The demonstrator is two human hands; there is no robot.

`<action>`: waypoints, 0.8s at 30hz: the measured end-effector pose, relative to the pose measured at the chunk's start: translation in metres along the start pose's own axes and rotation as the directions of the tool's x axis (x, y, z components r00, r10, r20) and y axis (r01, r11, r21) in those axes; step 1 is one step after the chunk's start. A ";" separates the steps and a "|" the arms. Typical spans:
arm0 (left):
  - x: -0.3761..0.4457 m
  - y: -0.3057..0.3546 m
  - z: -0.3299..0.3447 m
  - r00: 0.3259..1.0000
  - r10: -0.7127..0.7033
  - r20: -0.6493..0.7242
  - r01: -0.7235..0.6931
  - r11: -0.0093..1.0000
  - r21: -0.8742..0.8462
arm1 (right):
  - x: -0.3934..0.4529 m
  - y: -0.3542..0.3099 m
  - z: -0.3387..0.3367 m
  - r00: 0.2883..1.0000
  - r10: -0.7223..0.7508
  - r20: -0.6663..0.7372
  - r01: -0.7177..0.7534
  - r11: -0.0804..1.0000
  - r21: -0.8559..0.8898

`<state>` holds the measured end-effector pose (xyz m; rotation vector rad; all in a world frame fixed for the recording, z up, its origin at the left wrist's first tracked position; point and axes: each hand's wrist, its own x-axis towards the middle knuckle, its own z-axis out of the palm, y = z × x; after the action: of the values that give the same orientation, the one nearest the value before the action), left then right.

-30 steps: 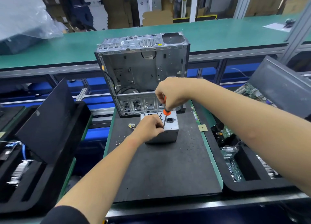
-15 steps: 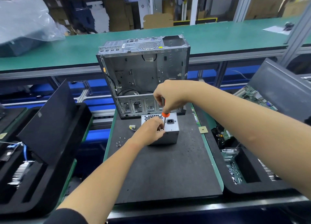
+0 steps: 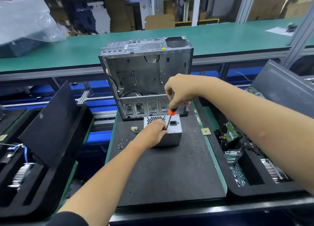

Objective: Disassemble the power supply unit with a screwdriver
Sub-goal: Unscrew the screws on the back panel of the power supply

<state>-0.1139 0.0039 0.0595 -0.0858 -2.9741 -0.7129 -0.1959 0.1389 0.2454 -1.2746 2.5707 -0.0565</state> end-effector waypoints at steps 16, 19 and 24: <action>-0.033 -0.077 -0.050 0.842 -0.452 -0.295 0.391 0.887 -0.244 | 0.059 0.016 0.048 0.970 0.117 0.213 -0.144 0.983 0.116; -0.049 -0.098 -0.050 0.839 -0.484 -0.249 0.441 0.873 -0.210 | 0.080 0.001 0.070 0.981 0.061 0.185 -0.102 0.970 0.221; -0.067 -0.130 -0.040 0.824 -0.542 -0.165 0.516 0.838 -0.177 | 0.110 -0.031 0.091 0.979 -0.005 0.203 -0.029 0.986 0.162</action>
<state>-0.0546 -0.1326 0.0301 0.7951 -2.7443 -0.8905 -0.2118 0.0417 0.1380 -1.1417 2.3473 -0.1270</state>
